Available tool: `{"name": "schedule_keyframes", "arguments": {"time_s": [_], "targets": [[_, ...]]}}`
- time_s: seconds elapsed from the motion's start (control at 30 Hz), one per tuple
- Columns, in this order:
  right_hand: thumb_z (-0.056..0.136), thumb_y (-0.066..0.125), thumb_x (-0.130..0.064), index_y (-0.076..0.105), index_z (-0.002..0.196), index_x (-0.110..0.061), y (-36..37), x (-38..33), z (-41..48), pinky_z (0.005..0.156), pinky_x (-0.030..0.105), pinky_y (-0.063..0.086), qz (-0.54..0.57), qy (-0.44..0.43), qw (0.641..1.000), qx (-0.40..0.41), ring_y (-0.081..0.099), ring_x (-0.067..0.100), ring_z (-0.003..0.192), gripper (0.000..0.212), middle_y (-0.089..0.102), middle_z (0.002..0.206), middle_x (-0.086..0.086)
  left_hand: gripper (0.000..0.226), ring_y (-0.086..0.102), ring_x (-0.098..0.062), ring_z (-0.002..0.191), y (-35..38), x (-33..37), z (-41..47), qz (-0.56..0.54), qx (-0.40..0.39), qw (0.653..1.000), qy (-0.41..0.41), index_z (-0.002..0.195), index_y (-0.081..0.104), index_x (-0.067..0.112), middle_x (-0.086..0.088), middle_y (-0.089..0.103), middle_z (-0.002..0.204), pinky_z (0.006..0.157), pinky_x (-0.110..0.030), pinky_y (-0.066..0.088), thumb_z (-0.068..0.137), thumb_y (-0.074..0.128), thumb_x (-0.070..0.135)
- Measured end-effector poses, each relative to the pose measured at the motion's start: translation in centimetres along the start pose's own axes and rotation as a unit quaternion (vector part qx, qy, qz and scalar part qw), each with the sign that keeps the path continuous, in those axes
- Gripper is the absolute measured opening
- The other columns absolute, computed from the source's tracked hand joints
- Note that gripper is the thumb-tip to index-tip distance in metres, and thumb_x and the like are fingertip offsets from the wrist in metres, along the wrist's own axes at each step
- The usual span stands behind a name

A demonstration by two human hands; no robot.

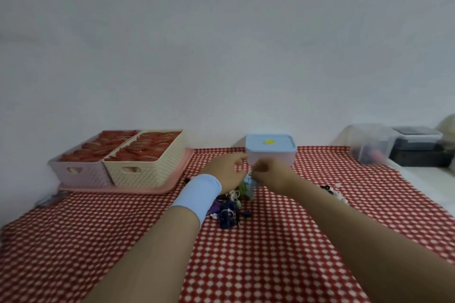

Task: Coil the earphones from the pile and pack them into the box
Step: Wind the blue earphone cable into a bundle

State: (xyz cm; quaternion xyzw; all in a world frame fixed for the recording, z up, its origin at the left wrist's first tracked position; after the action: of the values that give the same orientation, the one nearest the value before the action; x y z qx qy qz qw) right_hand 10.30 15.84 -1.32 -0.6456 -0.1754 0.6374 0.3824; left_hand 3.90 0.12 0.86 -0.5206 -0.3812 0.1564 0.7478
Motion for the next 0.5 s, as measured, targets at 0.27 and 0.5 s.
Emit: {"name": "schedule_keyframes", "arguments": {"time_s": [0.27, 0.5], "targets": [[0.095, 0.055, 0.001, 0.063, 0.088, -0.007, -0.1, 3.7, 3.8, 0.064, 0.039, 0.061, 0.305, 0.078, 0.946, -0.075, 0.069, 0.019, 0.064, 0.014, 0.066, 0.076, 0.012, 0.028, 0.055, -0.016, 0.113, 2.3, 0.8, 5.3, -0.186, -0.065, 0.979, -0.056, 0.124, 0.061, 0.022, 0.003, 0.058, 0.125, 0.098, -0.032, 0.043, 0.100, 0.047, 0.022], [0.091, 0.052, 0.007, 0.071, 0.094, -0.008, -1.3, 5.6, 6.5, 0.055, 0.030, 0.035, 0.269, 0.085, 0.956, -0.082, 0.047, 0.026, 0.071, 0.024, 0.064, 0.091, 0.018, 0.055, 0.053, -0.024, 0.117, 4.8, -1.2, 7.9, -0.062, -0.136, 0.989, -0.017, 0.130, 0.054, 0.022, -0.003, 0.053, 0.127, 0.099, -0.047, 0.048, 0.080, 0.075, 0.028]]}}
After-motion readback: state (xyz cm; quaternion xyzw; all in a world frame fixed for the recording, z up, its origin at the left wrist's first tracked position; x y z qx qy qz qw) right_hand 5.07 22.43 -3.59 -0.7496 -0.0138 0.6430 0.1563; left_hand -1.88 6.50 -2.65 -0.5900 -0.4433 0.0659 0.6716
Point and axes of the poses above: each hand's wrist, its own z-axis towards the middle knuckle, its own y-axis out of the palm, x = y × z, the point moved 1 cm from there along z, towards the middle knuckle
